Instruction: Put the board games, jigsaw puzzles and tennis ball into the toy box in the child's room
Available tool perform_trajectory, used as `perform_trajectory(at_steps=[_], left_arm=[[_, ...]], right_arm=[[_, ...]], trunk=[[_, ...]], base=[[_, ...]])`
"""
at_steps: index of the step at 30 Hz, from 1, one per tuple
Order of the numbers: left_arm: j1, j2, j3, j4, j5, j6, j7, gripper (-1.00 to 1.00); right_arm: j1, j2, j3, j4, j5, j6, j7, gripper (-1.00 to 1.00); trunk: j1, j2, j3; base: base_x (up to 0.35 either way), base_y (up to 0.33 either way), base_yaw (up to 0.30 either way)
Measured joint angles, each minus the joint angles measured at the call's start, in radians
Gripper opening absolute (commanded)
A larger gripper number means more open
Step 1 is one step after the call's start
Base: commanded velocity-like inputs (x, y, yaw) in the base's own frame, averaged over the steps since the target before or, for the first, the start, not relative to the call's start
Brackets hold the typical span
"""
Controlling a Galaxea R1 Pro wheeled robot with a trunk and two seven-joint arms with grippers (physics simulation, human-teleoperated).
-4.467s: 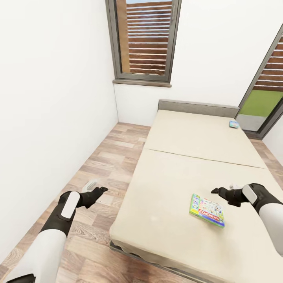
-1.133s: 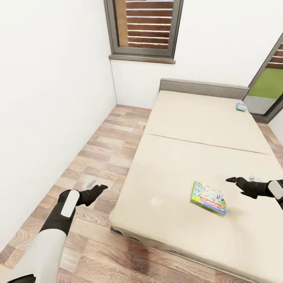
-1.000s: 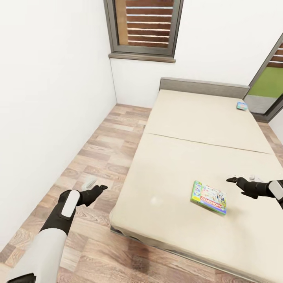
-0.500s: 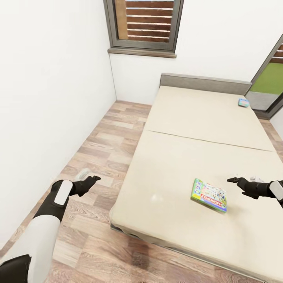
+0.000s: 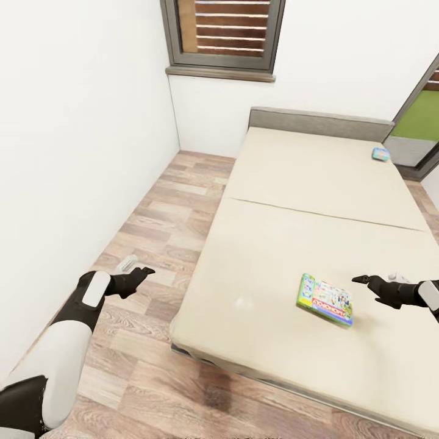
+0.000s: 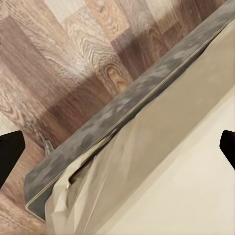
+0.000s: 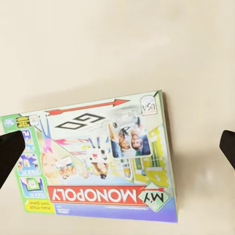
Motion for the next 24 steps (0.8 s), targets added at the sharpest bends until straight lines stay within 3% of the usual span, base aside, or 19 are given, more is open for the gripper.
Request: perform_trajectory(at_steps=[24], left_arm=[[0.043, -0.029, -0.01, 0.009, 0.003, -0.005, -0.002, 1.0]], right_arm=[[-0.001, -0.004, 0.003, -0.004, 0.0, 0.001, 0.004, 1.0]], trunk=[[0.0, 0.0, -0.039]], base=[[0.0, 0.0, 0.0]])
